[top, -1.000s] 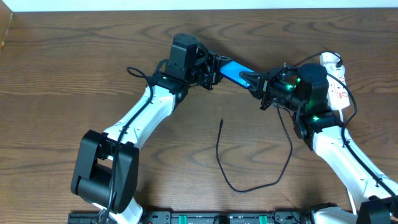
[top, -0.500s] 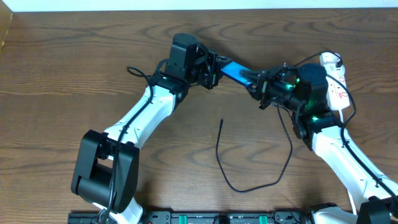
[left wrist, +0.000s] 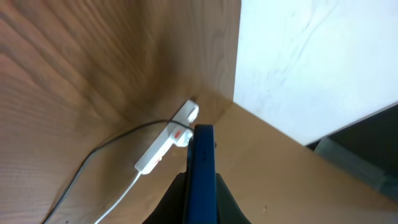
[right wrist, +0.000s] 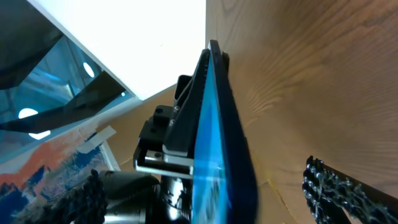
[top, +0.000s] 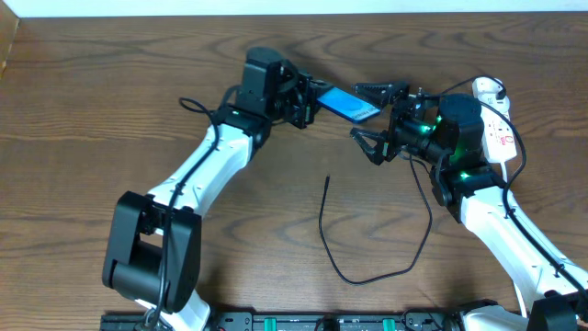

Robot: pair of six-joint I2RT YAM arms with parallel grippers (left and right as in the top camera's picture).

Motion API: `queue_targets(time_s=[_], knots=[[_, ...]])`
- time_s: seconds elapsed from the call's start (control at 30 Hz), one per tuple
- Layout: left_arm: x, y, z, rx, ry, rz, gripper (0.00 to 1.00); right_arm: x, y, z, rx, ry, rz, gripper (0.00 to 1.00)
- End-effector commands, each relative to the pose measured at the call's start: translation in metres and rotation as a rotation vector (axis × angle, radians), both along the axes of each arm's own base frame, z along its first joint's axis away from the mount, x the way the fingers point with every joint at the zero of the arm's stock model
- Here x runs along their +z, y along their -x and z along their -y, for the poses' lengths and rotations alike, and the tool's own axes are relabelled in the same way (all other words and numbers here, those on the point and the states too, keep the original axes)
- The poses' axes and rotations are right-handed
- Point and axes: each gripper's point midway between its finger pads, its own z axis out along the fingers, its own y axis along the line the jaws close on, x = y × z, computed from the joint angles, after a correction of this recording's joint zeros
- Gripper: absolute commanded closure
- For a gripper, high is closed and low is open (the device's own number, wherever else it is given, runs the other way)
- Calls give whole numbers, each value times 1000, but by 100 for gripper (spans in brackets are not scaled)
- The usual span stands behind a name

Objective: Plug charger to phone and switch on socket
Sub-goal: 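Open the right gripper and pull it away from the phone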

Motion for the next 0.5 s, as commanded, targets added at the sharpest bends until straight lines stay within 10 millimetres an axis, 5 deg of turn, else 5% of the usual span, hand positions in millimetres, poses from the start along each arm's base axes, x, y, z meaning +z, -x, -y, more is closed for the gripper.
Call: queue_targets(time_s=[0.0,0.3,0.47], knots=[[18,-3,-15,-33,33,43,92,12,0,-1,32,55,113,1],[35,2,-51,-221,73,188,93,11,3,0,135,218,348,1],[45,7,-69,-332,63,343,92,-8,9,3,162,280,314,1]])
